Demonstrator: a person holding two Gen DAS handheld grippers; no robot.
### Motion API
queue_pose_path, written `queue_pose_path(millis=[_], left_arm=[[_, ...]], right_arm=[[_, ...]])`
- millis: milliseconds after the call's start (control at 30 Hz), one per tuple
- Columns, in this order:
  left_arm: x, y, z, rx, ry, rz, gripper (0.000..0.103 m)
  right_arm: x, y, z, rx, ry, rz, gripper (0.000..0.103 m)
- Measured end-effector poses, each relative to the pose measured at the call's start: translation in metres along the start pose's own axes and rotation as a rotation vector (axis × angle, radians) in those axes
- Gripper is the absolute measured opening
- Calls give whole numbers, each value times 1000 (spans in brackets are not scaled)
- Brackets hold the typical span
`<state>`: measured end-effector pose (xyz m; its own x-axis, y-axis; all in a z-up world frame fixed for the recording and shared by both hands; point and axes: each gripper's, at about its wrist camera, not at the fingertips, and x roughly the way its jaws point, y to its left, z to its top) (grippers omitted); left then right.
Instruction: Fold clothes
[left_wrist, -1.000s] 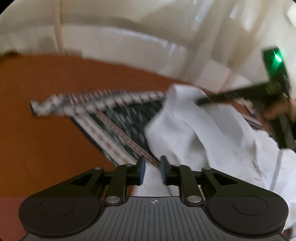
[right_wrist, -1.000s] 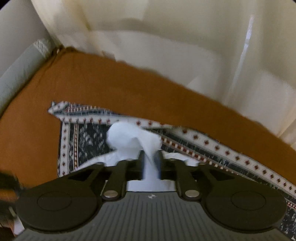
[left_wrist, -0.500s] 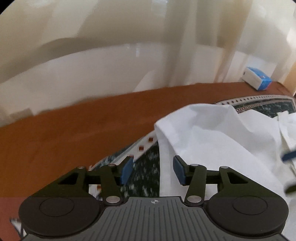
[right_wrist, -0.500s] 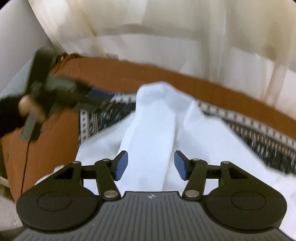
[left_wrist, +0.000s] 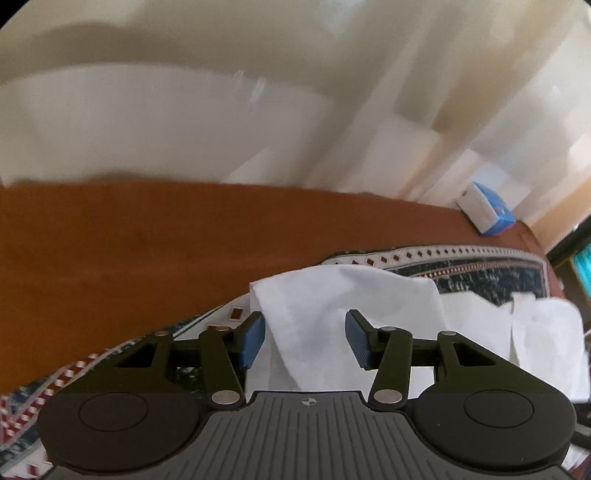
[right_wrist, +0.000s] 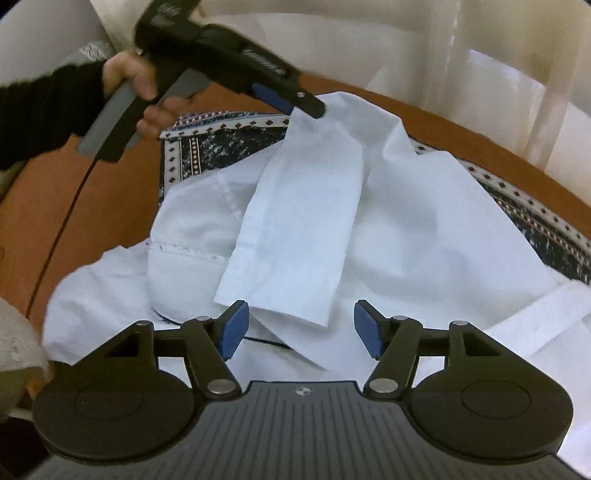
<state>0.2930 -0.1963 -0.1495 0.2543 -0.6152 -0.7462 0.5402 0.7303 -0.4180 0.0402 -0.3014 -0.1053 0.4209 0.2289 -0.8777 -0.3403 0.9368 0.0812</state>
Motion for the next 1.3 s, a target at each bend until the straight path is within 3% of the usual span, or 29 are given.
queue_pose_path(millis=[67, 100, 200, 333, 467, 633, 867, 1133, 1233, 1267, 1300], left_arm=[[5, 3, 3, -46, -7, -20, 55], [6, 4, 4, -71, -16, -29, 38], [6, 10, 8, -124, -35, -41, 2], [0, 11, 15, -107, -48, -17, 0], [-3, 10, 19, -68, -50, 16, 0], [-1, 11, 22, -71, -65, 46, 0], [-7, 14, 32, -44, -76, 67, 0], [1, 16, 42, -27, -73, 93, 0], [3, 16, 47, -29, -81, 95, 0], [4, 16, 48, -30, -83, 95, 0], [4, 16, 50, -28, -83, 97, 0]], right_arm=[[3, 5, 0, -68, 4, -22, 68], [4, 8, -1, -108, -3, -35, 67], [9, 17, 0, -209, -6, -73, 65], [6, 31, 3, -335, -17, -78, 46], [-2, 42, 5, -416, -26, -44, 48], [3, 57, 6, -505, -48, -51, 59], [31, 61, 4, -697, -52, -197, 58], [32, 70, 4, -785, -43, -123, 58], [47, 69, 5, -802, -32, -158, 54], [52, 67, 6, -807, -32, -172, 50], [56, 66, 6, -811, -32, -190, 40]])
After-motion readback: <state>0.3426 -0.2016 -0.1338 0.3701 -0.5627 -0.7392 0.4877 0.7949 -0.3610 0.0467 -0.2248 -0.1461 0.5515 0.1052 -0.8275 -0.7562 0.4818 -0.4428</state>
